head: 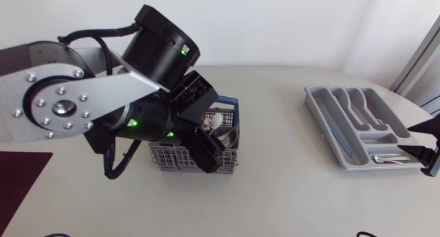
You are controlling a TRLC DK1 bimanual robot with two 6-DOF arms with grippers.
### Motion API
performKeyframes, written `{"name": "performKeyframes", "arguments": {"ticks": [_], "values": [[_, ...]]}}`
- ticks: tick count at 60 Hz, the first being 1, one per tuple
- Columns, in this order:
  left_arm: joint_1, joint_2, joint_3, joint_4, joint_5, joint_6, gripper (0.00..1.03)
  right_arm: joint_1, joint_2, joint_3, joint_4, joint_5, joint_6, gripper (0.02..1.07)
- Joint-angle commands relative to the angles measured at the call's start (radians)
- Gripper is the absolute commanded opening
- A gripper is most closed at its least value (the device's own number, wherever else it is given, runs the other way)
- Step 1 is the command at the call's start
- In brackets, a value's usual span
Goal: Sort the cutlery from the basket into the organizer compartments.
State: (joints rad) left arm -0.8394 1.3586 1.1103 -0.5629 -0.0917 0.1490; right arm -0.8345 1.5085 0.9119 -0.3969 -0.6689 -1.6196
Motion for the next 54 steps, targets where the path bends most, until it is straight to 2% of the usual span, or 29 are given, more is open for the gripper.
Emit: {"name": "performKeyframes", "arguments": {"ticks": [1, 12, 27, 34, 38, 54], "values": [[-0.013, 0.011, -0.021, 0.001, -0.011, -0.025, 0.82, 0.058, -0.102, -0.041, -0.049, -0.011, 0.121, 0.78], [-0.058, 0.070, 0.019, -0.009, -0.026, -0.052, 0.81, 0.196, -0.275, -0.105, -0.118, -0.011, 0.267, 0.78], [-0.059, 0.215, 0.166, -0.075, -0.069, -0.115, 0.80, 0.357, -0.444, -0.199, -0.142, 0.012, 0.399, 0.78], [-0.059, 0.266, 0.220, -0.098, -0.092, -0.141, 0.80, 0.390, -0.465, -0.220, -0.142, 0.022, 0.420, 0.78], [-0.066, 0.301, 0.249, -0.109, -0.144, -0.147, 0.80, 0.397, -0.472, -0.226, -0.142, 0.022, 0.425, 0.78], [-0.084, 0.395, 0.313, -0.134, -0.233, -0.170, 0.77, 0.417, -0.493, -0.245, -0.142, 0.025, 0.431, 0.78]]}}
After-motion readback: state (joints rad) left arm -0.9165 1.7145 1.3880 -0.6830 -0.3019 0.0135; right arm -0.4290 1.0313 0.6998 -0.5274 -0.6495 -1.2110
